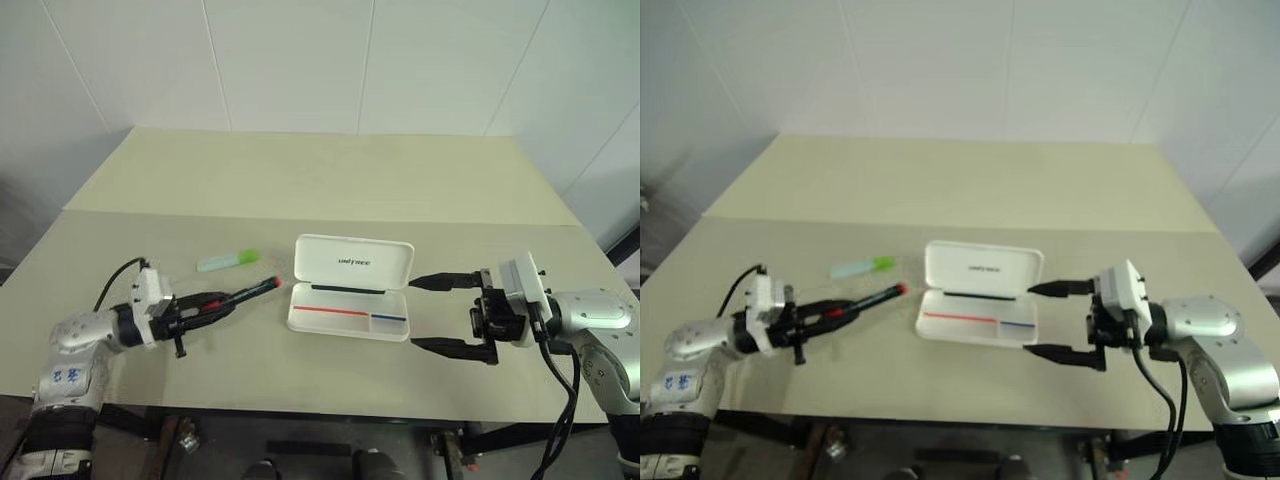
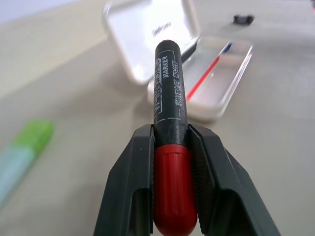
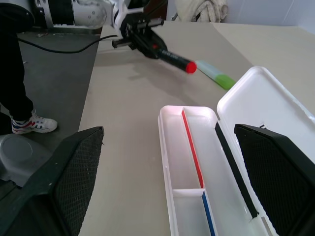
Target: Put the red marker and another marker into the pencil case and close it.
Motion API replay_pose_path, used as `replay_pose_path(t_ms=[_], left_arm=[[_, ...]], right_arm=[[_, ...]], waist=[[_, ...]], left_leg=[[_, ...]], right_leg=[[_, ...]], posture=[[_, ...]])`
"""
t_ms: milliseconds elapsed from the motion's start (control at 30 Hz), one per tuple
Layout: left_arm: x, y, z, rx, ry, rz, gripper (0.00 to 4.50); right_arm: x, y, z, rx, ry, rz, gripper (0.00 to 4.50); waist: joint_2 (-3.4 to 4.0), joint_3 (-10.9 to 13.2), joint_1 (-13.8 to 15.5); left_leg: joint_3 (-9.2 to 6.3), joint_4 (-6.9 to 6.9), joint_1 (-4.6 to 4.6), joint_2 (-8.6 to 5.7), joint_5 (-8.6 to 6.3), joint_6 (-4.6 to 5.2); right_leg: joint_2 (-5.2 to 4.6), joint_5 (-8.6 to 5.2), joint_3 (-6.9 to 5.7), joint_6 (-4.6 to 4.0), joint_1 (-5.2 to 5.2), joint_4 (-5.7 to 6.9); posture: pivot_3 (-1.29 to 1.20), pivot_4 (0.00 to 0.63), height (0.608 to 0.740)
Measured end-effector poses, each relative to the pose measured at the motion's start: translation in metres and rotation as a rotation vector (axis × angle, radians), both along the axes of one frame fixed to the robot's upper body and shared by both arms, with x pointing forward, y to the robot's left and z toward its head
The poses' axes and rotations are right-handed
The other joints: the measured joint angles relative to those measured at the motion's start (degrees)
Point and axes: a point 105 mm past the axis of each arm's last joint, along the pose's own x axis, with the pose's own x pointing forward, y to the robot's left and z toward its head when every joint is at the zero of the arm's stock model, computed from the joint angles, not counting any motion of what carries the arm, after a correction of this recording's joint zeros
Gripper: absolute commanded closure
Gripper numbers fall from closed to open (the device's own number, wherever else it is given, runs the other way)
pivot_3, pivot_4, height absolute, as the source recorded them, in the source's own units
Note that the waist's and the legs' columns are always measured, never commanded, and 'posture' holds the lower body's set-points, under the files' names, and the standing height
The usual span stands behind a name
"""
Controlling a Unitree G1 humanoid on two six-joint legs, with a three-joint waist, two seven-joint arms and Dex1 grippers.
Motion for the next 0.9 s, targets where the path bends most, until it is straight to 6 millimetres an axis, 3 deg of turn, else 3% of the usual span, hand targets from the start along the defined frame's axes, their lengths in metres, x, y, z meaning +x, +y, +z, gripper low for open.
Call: replay_pose_path(t_ms=[167,333,733,900], left_arm=[[0.008,-0.037,0.019,-0.013,-0.026,-0.115,3.83],[0.019,-0.072,0.026,0.021,-0.028,-0.221,3.83],[0.046,-0.107,-0.008,0.135,0.050,-0.255,3.83],[0.053,-0.121,-0.012,0.140,0.044,-0.271,3.83]], right_arm=[[0.000,-0.010,-0.006,-0.001,0.005,-0.056,0.00],[-0.002,-0.016,-0.010,0.005,0.010,-0.108,0.00],[-0.011,-0.017,-0.009,0.009,-0.020,-0.176,0.00],[-0.013,-0.014,-0.008,0.015,-0.028,-0.192,0.00]], waist=[[-0.01,0.01,0.39],[-0.01,0.01,0.59],[-0.07,0.04,1.08],[-0.10,0.06,1.05]], left_leg=[[0.00,0.04,-0.01,-0.02,0.00,0.00],[0.01,0.07,-0.01,-0.04,0.00,0.00],[0.00,0.21,-0.12,-0.06,0.00,0.00],[-0.02,0.37,-0.24,-0.08,-0.01,0.02]], right_leg=[[0.02,0.13,0.00,0.24,0.02,0.00],[0.04,0.27,0.02,0.50,0.01,-0.02],[0.04,0.28,0.02,0.54,0.01,-0.07],[0.04,0.29,0.02,0.56,0.00,-0.10]], posture=[[0.00,0.150,0.740],[0.00,0.150,0.740],[0.00,0.150,0.740],[0.00,0.150,0.740]])
